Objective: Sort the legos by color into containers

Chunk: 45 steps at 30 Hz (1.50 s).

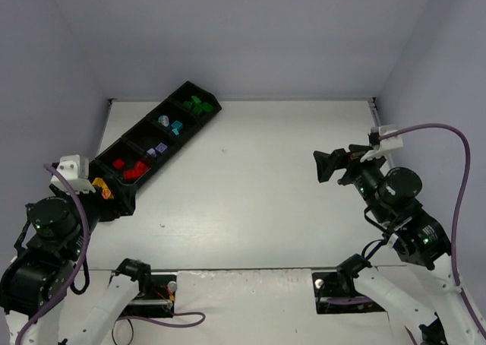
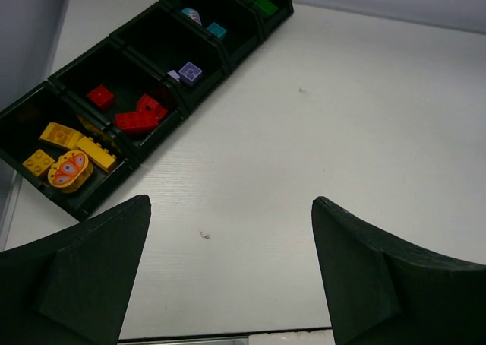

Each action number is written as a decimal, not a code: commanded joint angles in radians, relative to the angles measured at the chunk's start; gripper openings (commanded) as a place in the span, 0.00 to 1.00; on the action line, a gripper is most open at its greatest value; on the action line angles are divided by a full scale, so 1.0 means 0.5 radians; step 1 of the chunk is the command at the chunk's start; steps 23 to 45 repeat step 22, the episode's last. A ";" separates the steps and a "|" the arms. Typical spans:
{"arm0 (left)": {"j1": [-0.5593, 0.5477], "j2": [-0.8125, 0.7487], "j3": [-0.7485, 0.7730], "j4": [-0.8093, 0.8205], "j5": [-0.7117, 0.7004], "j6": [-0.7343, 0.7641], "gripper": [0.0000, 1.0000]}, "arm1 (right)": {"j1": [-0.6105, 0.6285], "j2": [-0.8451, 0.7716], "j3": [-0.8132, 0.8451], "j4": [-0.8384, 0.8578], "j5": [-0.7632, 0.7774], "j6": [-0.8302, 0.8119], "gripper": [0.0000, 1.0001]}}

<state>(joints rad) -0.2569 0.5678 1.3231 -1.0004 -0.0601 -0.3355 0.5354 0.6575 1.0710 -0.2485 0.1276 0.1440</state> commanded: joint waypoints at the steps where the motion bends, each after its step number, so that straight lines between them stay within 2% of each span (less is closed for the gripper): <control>1: -0.005 0.027 -0.042 0.022 -0.162 -0.077 0.80 | -0.015 0.007 0.012 -0.006 0.113 -0.070 1.00; 14: -0.008 -0.114 -0.250 -0.070 -0.156 -0.222 0.80 | -0.015 -0.020 -0.031 -0.074 0.098 -0.089 1.00; 22: -0.005 -0.093 -0.207 -0.144 -0.113 -0.320 0.80 | -0.015 -0.112 -0.053 -0.077 0.009 -0.076 1.00; 45: -0.005 -0.093 -0.207 -0.144 -0.113 -0.320 0.80 | -0.015 -0.112 -0.053 -0.077 0.009 -0.076 1.00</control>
